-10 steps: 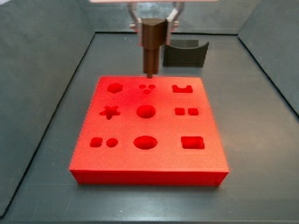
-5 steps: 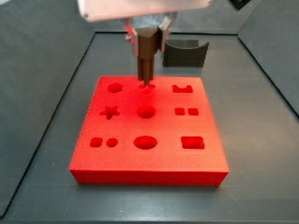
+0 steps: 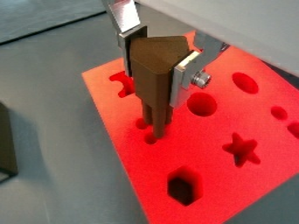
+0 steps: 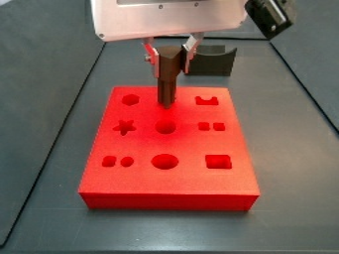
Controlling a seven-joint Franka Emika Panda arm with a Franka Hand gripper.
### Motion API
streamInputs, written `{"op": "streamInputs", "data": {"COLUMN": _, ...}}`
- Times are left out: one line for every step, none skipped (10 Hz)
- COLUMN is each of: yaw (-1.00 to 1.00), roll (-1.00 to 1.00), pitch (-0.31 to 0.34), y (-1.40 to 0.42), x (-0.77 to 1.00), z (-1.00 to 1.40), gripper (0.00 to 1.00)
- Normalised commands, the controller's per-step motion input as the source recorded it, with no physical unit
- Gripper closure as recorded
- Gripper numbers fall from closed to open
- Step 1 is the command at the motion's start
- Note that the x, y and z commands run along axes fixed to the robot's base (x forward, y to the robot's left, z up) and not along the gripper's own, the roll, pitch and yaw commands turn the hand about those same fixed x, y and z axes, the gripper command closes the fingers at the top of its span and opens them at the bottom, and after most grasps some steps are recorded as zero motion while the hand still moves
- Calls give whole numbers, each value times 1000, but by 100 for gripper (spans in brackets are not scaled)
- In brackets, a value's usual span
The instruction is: Insert the 3 prong object.
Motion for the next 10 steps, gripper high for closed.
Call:
{"op": "streamInputs", "data": {"yaw": -749, "roll": 211, "pitch": 284, "y": 0, "x": -60, "z": -134, "gripper": 100}}
{"op": "streamInputs", "data": {"yaw": -711, "roll": 199, "pitch": 289, "y": 34, "x": 0, "z": -131, "gripper": 100}}
{"op": "streamInputs", "data": {"yaw": -509, "roll": 67, "pitch": 247, "y": 0, "x": 143, "z": -229, "gripper": 100}}
{"op": "streamInputs", "data": {"yaw": -211, "roll": 0, "pitch": 143, "y": -29, "x": 351, "z": -309, "gripper": 100}}
{"op": "streamInputs", "data": {"yaw": 0, "roll": 0, "pitch": 86, "y": 0, "x": 514, "z": -346, "gripper": 100}}
{"op": "streamInputs", "data": {"yaw": 66, "roll": -61, "pitch": 40, "y": 186, "x": 417, "z": -360, "gripper": 100}}
{"op": "streamInputs", "data": {"yaw": 189, "roll": -174, "pitch": 0, "y": 277, "x": 134, "z": -406, "gripper": 100}}
{"op": "streamInputs", "data": {"yaw": 423, "roll": -253, "pitch": -90, "y": 306, "x": -3, "z": -360, "gripper": 100}}
{"op": "streamInputs", "data": {"yaw": 446, "roll": -217, "pitch": -109, "y": 143, "x": -214, "z": -243, "gripper": 100}}
{"op": "streamInputs", "data": {"yaw": 606, "roll": -99, "pitch": -91, "y": 0, "x": -214, "z": -71, "gripper": 100}}
